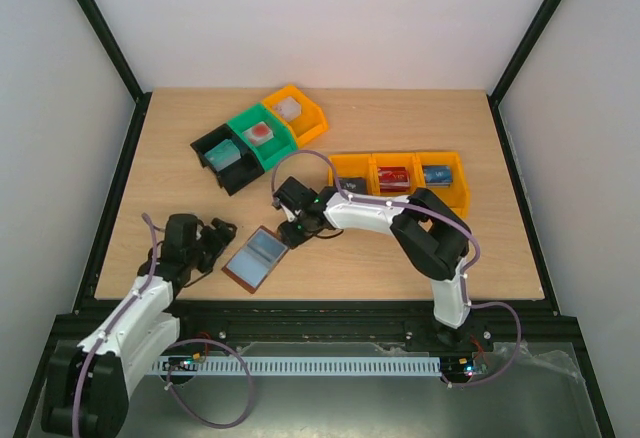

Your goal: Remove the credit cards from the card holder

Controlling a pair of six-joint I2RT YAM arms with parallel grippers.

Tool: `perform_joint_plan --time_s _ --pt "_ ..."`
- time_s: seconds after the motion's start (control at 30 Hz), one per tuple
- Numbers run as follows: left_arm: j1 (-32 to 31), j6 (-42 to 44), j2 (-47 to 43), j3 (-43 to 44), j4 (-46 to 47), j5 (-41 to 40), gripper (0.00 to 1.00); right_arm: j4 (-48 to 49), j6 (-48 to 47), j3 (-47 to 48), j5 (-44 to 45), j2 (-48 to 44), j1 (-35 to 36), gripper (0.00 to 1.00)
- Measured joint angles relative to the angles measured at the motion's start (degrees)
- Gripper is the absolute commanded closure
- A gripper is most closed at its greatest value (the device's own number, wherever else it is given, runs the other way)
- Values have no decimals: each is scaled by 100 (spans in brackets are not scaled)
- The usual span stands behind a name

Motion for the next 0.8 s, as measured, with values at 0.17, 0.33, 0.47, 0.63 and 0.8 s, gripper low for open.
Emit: perform_joint_plan --time_s 0.17,0.33,0.47,0.63,0.8 --pt "76 7 -345 407 -1329 -557 8 -157 -289 131 273 -57 11 47" --pt "85 13 -382 385 -1606 -632 8 -197 -538 592 107 101 50 42" --pt "133 9 -424 299 -1469 -581 7 -260 -756 800 15 264 87 42" --pt "188 0 -452 236 -1309 -511 7 -444 -925 981 63 599 105 53" --pt "238 -2 -485 203 -1250 -472 7 -518 -1038 1209 37 774 162 89"
